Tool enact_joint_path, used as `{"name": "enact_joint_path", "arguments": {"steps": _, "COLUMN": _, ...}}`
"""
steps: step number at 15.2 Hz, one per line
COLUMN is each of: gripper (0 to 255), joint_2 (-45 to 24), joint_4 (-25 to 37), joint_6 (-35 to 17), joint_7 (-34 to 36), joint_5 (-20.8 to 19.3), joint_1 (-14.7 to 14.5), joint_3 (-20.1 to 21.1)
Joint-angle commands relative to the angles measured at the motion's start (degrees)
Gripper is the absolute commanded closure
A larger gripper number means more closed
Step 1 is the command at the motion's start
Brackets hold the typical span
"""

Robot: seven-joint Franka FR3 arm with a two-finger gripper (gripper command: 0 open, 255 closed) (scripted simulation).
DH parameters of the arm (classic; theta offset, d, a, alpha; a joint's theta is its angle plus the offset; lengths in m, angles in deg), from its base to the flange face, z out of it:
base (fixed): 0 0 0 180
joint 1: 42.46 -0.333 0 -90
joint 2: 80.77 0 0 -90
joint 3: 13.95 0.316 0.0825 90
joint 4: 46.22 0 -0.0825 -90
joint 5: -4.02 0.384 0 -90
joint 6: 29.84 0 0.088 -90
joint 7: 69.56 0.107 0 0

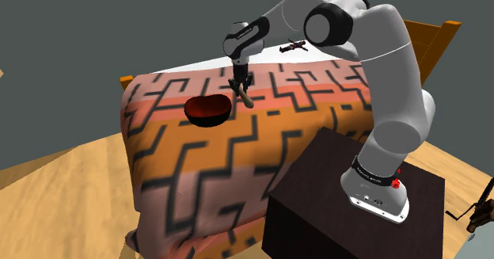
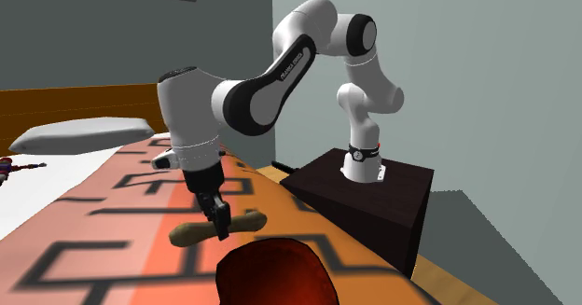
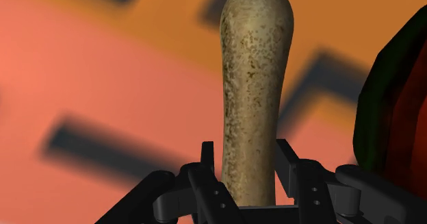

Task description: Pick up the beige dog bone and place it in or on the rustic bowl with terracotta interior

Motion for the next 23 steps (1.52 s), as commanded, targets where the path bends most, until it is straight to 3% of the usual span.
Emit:
{"name": "enact_joint_path", "arguments": {"steps": 1, "gripper": 255, "joint_2": 0.95, "joint_4": 0.13, "joint_6": 1.08, "joint_7": 0.12, "joint_5": -0.14, "joint_1": -0.04, "joint_3": -0.09}}
{"name": "enact_joint_path", "arguments": {"steps": 18, "gripper": 255, "joint_2": 6.09, "joint_4": 4.91, "joint_6": 10.93, "joint_7": 1.18, "joint_5": -1.09, "joint_1": -0.16, "joint_3": -0.58}}
{"name": "enact_joint_path", "arguments": {"steps": 23, "gripper": 255, "joint_2": 3.95, "joint_4": 8.39, "joint_6": 11.8, "joint_7": 6.77, "joint_5": -1.21, "joint_1": -4.13, "joint_3": 0.91}}
